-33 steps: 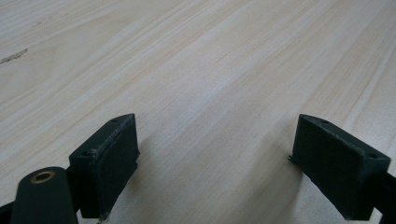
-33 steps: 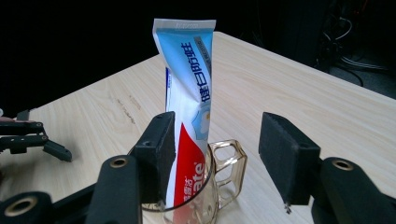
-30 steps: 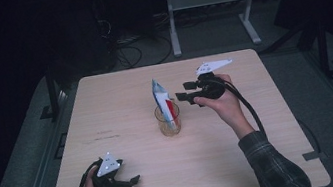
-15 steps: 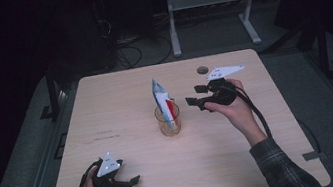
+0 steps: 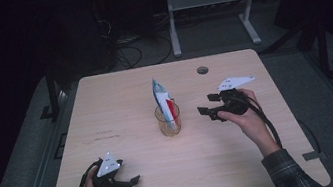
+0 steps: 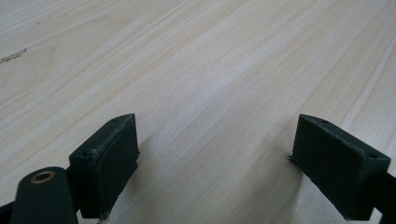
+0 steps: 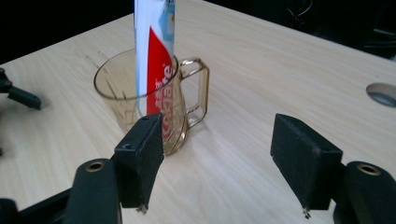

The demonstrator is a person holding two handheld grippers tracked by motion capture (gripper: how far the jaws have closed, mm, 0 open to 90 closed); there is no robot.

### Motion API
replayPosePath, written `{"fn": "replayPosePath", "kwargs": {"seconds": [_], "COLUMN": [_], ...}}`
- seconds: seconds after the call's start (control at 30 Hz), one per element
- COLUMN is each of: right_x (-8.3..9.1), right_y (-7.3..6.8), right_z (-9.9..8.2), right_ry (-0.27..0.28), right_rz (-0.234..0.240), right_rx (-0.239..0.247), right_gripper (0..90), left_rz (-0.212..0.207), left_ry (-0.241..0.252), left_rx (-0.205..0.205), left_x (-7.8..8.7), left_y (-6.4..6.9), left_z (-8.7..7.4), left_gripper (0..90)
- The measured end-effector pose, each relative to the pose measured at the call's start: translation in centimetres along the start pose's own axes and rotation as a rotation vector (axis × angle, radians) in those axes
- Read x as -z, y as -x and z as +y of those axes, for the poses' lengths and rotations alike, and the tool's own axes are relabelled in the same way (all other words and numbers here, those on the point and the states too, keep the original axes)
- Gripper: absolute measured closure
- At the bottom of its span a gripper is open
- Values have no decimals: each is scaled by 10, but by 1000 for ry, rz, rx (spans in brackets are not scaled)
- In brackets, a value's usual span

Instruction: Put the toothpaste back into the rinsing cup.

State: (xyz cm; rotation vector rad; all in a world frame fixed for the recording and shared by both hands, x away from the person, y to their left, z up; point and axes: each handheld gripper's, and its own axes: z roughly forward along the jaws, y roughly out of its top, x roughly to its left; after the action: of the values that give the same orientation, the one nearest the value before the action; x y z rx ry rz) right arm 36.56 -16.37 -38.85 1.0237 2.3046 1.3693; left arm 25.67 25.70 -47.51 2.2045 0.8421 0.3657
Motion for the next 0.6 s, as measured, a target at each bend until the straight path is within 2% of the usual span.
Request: {"fn": "replayPosePath", "kwargs": {"seconds": [0.43,0.6], "right_x": [16,28], "right_y": [-1,1], "right_z": [-32,-46], "right_ry": [-23,-25], "right_rz": [-4,-26], "right_rx": [-25,-32], "right_gripper": [325,329], "left_rz": [0,0], "left_ry": [0,0], "left_rx": [0,1], "left_x": [0,0], "left_y": [0,0], "left_z": [0,0], "left_gripper": [132,132]}}
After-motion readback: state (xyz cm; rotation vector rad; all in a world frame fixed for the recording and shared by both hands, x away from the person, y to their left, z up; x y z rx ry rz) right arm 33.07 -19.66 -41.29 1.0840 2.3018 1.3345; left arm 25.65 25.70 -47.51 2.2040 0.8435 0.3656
